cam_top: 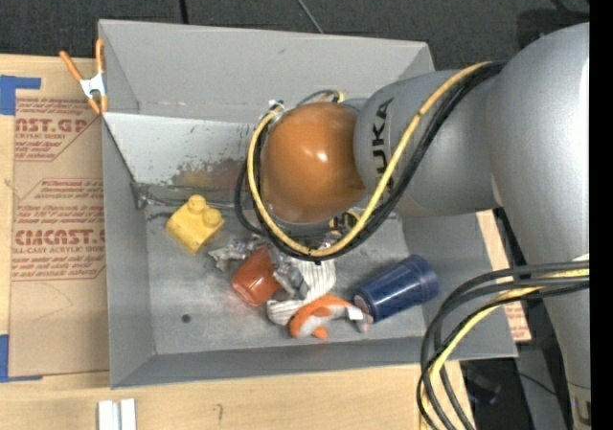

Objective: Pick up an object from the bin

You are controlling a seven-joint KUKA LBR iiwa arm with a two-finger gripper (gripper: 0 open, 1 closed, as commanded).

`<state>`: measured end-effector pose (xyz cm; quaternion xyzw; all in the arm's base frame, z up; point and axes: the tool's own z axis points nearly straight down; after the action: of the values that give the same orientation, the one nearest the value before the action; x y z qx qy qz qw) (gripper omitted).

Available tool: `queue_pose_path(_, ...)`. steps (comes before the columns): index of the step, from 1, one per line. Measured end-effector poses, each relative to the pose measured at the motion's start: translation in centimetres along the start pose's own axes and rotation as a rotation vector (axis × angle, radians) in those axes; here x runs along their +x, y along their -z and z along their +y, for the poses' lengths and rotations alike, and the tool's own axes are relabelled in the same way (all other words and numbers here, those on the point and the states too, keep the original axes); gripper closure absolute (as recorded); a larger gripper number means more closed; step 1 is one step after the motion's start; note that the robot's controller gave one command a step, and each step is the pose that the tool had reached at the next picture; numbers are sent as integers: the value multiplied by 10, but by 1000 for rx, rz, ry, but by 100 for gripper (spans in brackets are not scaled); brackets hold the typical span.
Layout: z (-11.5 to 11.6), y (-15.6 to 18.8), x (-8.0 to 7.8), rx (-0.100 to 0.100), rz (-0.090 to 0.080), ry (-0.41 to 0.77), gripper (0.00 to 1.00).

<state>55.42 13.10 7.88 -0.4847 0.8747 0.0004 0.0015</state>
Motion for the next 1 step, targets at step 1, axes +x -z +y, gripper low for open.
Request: queue_pose_path(1, -11, -9, -1, -2, -1, -99, 100)
